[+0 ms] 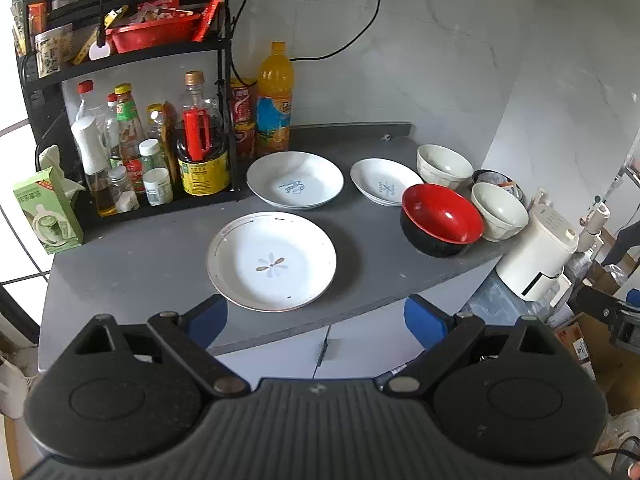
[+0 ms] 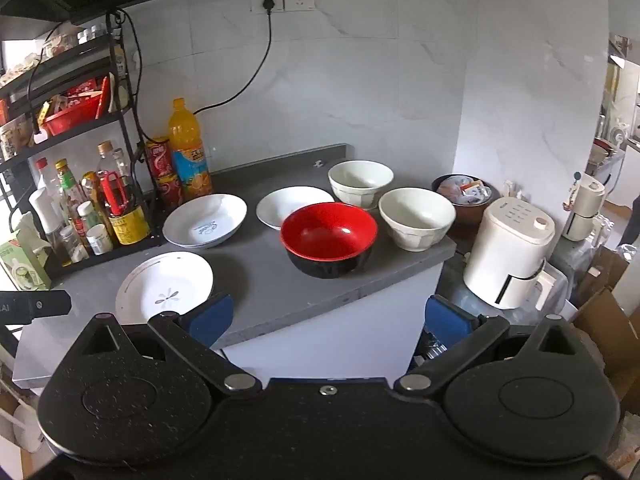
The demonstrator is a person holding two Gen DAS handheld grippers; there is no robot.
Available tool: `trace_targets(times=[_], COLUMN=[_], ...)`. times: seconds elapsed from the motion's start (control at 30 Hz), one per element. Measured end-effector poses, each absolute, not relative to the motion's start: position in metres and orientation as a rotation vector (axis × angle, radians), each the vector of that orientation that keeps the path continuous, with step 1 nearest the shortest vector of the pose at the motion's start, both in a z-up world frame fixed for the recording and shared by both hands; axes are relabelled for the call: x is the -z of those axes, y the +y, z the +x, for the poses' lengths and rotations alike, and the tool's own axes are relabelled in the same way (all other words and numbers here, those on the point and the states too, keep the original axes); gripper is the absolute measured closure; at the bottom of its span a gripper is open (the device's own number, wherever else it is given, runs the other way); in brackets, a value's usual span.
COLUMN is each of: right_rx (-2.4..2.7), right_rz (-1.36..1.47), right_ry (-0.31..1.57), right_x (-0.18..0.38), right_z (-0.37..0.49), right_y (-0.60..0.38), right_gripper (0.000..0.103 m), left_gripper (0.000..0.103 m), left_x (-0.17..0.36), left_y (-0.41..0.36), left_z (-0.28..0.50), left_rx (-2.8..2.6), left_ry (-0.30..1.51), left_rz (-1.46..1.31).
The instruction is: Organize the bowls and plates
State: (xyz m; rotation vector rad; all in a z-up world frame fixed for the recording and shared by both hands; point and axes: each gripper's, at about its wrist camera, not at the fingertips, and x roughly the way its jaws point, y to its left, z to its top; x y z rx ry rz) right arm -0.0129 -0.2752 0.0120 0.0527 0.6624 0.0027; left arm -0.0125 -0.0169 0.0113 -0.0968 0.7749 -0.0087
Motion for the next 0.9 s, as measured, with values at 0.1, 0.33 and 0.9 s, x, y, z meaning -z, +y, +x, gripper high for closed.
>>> trace_targets(times=[0.1, 0.33, 0.9], right_rx=[0.003, -0.002, -0.009], right_rz=[0.044, 0.071, 0.072], right_ry=[0.666, 0.7, 0.699], right_x=[-0.011, -0.007, -0.008], right_z=[-0.016, -0.021, -0.022], right_y=[-0.28, -0.287, -0.285], right_gripper=[0.0, 0.0, 0.0], left_gripper=[0.009, 0.009, 0.009], left_x=[-0.011, -0.011, -0.02], left_y=[-0.021, -0.024, -0.021], left_z=[-0.013, -0.017, -0.026], left_rx=[0.018, 0.018, 0.013], left_ry=[0.78, 0.786, 0.776], left_rz=[-0.095, -0.103, -0.102])
